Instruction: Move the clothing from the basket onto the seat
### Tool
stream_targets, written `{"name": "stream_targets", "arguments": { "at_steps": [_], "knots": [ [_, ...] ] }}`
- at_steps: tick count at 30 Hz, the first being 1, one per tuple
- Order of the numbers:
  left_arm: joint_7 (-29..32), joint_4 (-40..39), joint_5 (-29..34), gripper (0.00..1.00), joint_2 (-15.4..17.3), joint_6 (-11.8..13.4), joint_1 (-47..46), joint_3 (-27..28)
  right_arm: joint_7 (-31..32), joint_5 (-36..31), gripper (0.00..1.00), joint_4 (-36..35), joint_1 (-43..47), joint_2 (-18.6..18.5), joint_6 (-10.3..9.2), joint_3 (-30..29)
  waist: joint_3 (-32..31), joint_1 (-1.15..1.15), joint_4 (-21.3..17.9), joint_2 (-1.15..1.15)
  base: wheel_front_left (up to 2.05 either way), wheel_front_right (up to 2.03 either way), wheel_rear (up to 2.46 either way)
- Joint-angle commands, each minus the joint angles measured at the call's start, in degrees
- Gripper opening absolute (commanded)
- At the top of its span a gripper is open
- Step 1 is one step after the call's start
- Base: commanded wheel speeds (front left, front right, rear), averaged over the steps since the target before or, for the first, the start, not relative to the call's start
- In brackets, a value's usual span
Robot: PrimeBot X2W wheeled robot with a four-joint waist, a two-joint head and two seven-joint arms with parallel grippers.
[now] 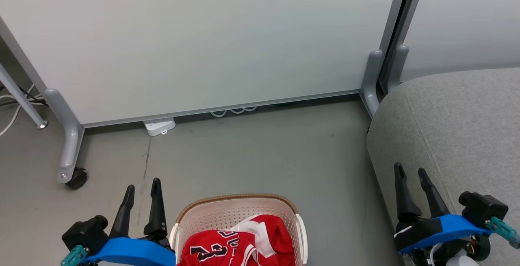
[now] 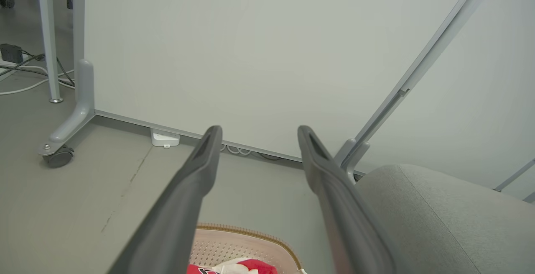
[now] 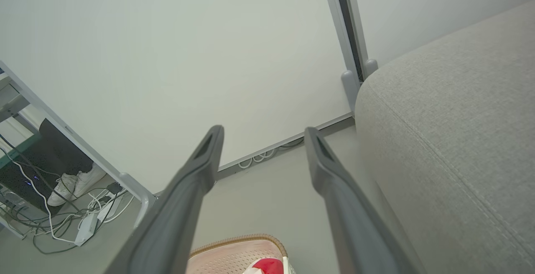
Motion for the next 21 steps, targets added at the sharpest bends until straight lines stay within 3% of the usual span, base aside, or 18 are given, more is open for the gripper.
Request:
{"name": "stream_targets", "arguments": {
  "at_steps": [1, 21],
  "knots": [
    [-0.47, -0.21, 1.31, 1.00, 0.40, 0.26, -1.04, -0.22, -0.41, -1.70, 1.00, -0.59, -0.98, -0.18, 0.00, 0.23, -0.02, 0.00, 0.00, 0.00, 0.00, 0.00, 0.00],
    [-2.99, 0.38, 10.51, 1.00, 0.48, 1.01, -1.39, -1.90, -1.56, -12.50, 1.00, -0.81, -1.20, -0.20, 0.00, 0.52, -0.06, 0.00, -0.05, 0.00, 0.00, 0.00, 0.00]
  ]
}}
